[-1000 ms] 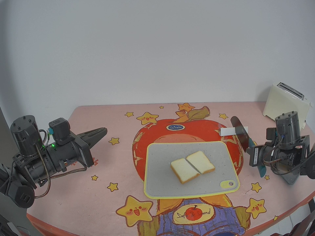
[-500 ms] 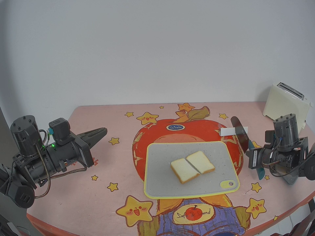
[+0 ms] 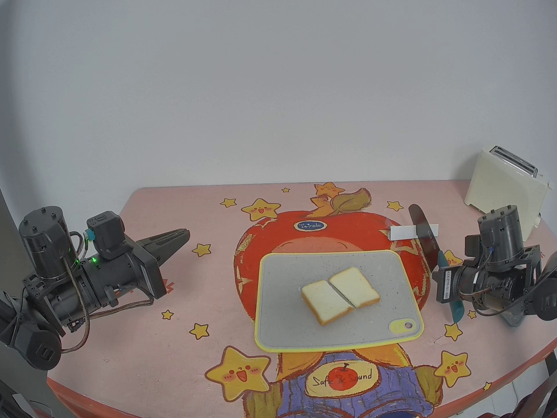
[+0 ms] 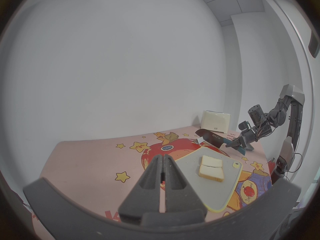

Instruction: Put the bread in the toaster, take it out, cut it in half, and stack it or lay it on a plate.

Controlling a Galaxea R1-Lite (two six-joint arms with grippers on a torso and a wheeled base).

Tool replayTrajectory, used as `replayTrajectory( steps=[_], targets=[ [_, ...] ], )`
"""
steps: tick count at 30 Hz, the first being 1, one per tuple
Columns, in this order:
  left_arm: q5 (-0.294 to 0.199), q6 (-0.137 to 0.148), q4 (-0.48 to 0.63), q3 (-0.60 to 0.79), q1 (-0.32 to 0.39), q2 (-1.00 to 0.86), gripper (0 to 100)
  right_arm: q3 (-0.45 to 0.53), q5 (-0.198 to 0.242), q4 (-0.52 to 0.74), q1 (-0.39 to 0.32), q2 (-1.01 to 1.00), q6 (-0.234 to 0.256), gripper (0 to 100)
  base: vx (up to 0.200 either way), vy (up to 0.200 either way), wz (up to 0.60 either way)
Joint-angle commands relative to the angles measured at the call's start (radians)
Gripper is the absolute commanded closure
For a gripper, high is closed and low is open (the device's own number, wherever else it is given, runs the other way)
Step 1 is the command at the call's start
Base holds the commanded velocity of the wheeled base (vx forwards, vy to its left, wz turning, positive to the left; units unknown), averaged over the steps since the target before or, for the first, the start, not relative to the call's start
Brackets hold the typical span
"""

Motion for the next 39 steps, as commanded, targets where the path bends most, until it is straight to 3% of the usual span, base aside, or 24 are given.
replayTrajectory(
  steps=[1,8,9,29,39],
  targets=[
    [0.000,0.000,0.000,0.001,0.000,0.001,100,0.000,0.000,-0.001,0.000,0.004,0.000,100,0.000,0.000,0.00],
    [-0.001,0.000,0.000,0.001,0.000,0.001,100,-0.002,0.000,-0.001,0.000,-0.002,0.001,100,0.000,0.000,0.00],
    [0.000,0.000,0.000,0.001,0.000,0.001,100,-0.003,0.000,-0.001,0.000,-0.003,0.001,0,0.000,0.000,0.00],
    [-0.001,0.000,0.000,0.004,0.000,0.001,100,-0.002,0.000,-0.001,-0.002,-0.016,-0.003,0,0.000,0.000,0.00],
    [-0.001,0.001,0.000,0.006,0.000,0.001,100,-0.011,-0.003,0.007,0.004,-0.131,-0.019,0,0.000,0.000,0.00]
  ],
)
